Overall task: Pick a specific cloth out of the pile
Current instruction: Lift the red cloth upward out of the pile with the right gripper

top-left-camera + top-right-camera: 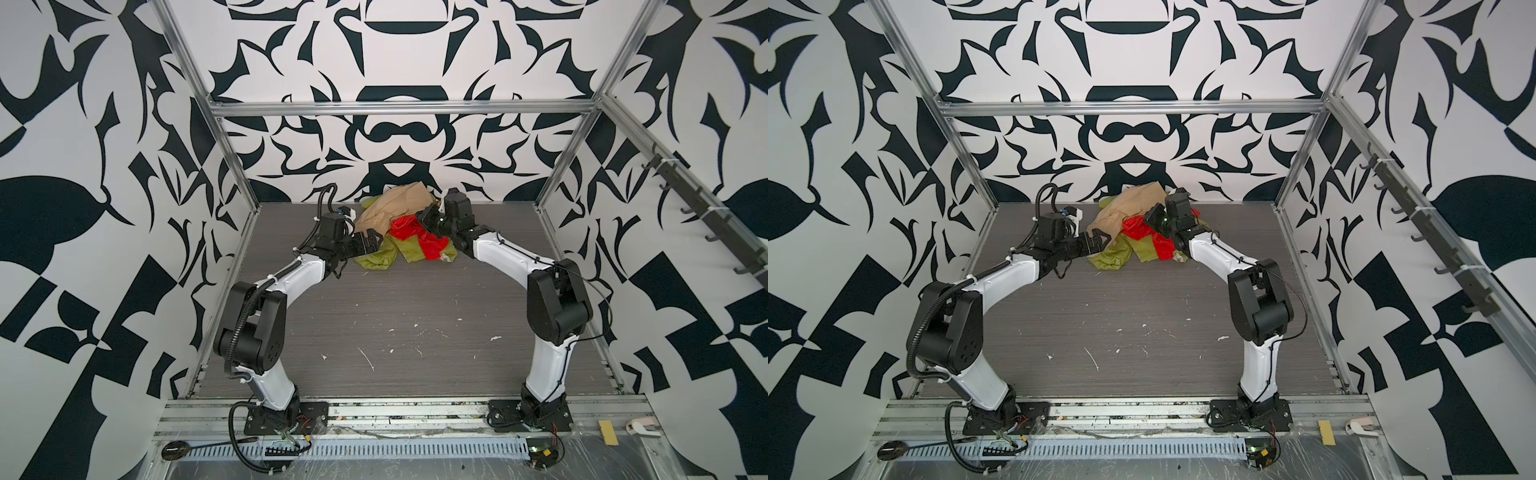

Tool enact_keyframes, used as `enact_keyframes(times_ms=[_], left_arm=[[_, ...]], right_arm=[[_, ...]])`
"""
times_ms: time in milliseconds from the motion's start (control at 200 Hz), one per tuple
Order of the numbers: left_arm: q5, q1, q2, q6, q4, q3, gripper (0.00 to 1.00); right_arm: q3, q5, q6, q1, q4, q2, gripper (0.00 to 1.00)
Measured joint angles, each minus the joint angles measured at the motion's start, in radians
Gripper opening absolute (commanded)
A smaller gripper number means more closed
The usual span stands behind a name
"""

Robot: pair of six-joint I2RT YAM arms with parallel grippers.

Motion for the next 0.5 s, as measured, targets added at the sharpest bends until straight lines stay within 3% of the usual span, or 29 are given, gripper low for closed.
enact_keyframes(times_ms=[500], left_arm=[[0.005,0.032,-0.010,0.009,0.000,0.000,1.00]], right_arm=[[0.104,-0.069,-0.061,-0.005,-0.041,0.000,0.00]])
